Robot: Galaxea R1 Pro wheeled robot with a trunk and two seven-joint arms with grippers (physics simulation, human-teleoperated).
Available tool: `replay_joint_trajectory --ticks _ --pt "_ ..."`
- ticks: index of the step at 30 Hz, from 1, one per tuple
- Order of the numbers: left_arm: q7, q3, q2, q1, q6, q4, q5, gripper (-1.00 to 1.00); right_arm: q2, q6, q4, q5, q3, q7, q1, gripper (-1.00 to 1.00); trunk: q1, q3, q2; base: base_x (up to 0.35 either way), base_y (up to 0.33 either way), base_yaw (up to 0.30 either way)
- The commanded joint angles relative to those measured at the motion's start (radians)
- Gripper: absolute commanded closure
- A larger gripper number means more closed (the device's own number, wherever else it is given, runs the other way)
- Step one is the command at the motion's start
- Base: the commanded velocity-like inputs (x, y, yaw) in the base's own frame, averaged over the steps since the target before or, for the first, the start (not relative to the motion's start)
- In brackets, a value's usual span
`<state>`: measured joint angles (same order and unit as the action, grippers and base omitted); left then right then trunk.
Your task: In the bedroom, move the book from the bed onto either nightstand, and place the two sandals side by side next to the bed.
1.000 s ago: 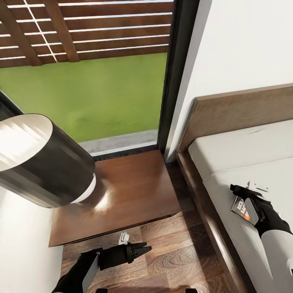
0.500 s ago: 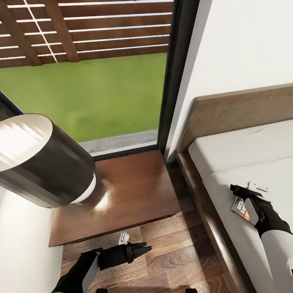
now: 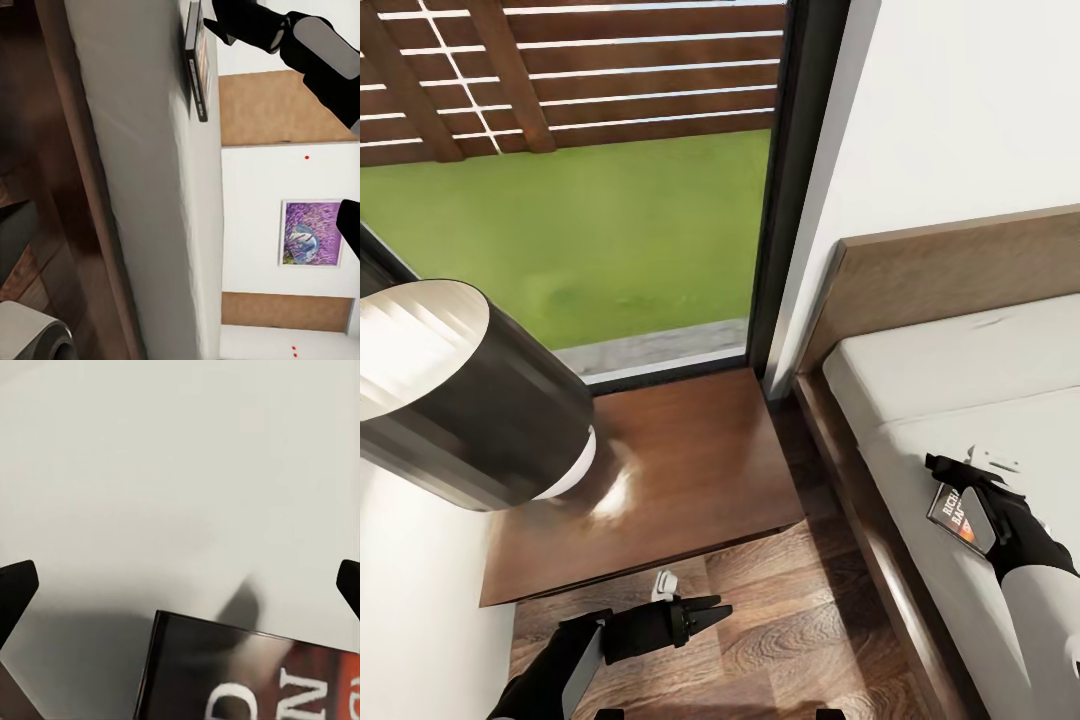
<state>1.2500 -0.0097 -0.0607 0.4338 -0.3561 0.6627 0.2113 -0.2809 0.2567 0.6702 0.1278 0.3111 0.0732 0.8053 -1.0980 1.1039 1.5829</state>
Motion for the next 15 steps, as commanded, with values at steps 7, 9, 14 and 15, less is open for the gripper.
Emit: replay_joint_trajectory --ticks 7,9,14,15 --pt "0.002 -0.001 0.000 0.000 -0.011 0.000 0.006 -1.00 0.000 0.008 0.002 0.010 -0.001 0.005 0.000 -1.00 0.000 0.001 0.000 0.000 0.000 0.000" --pt "0.002 -0.001 0.001 0.000 -0.011 0.000 0.005 -1.00 0.000 0.009 0.002 0.010 -0.001 0.005 0.000 -1.00 0.000 0.001 0.000 0.000 0.000 0.000" --pt "0.002 -0.001 0.000 0.000 -0.012 0.000 0.006 -1.00 0.000 0.009 0.002 0.010 -0.001 0.006 0.000 -1.00 0.008 -0.006 -0.014 0.000 0.000 0.000" --pt "0.002 -0.001 0.000 0.000 -0.012 0.000 0.006 -1.00 0.000 0.008 0.002 0.010 -0.001 0.007 0.000 -1.00 0.012 -0.009 -0.021 0.000 0.000 0.000"
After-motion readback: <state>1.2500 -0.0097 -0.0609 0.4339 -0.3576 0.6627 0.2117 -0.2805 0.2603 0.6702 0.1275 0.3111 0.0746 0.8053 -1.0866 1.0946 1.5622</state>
